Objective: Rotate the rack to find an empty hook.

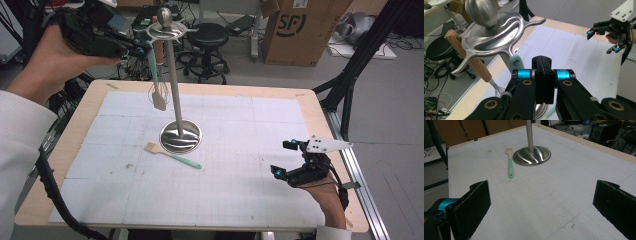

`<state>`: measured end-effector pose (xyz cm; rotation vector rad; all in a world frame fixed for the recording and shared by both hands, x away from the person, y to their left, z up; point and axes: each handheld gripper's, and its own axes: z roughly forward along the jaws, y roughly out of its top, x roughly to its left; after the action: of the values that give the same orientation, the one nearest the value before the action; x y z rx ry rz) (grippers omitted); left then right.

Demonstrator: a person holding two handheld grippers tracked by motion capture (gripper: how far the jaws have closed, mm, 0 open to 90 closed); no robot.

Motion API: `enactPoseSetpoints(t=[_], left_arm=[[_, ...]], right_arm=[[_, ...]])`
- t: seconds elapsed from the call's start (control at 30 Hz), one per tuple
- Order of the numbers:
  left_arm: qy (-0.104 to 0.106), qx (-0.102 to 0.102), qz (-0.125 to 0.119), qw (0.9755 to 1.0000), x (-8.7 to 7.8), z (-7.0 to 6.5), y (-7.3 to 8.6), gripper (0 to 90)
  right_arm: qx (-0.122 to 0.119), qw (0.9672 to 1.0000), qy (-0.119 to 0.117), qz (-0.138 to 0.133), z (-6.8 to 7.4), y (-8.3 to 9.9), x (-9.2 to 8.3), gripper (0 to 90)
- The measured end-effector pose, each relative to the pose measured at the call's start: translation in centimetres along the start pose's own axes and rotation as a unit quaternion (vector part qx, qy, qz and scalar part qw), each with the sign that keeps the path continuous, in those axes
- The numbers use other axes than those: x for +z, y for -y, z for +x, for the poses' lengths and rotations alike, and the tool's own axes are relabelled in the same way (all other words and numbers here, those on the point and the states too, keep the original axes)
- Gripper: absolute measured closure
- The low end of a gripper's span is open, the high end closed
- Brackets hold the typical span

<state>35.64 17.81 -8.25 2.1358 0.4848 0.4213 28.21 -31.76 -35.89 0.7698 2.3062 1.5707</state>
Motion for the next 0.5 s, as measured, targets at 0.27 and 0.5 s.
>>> enactPoseSetpoints(t=[0.27,0.5], left_arm=[[-0.010,-0.003,0.007,0.9999,0.5,0.9,0.1,90.0],[-0.018,-0.011,0.007,0.9998,0.3,2.1,0.5,90.0]], right_arm=[[0.002,1.0000,-0.001,0.004,-0.1,0.1,0.2,0.5],[0.001,1.0000,0.000,0.006,-0.1,0.0,0.2,0.5]])
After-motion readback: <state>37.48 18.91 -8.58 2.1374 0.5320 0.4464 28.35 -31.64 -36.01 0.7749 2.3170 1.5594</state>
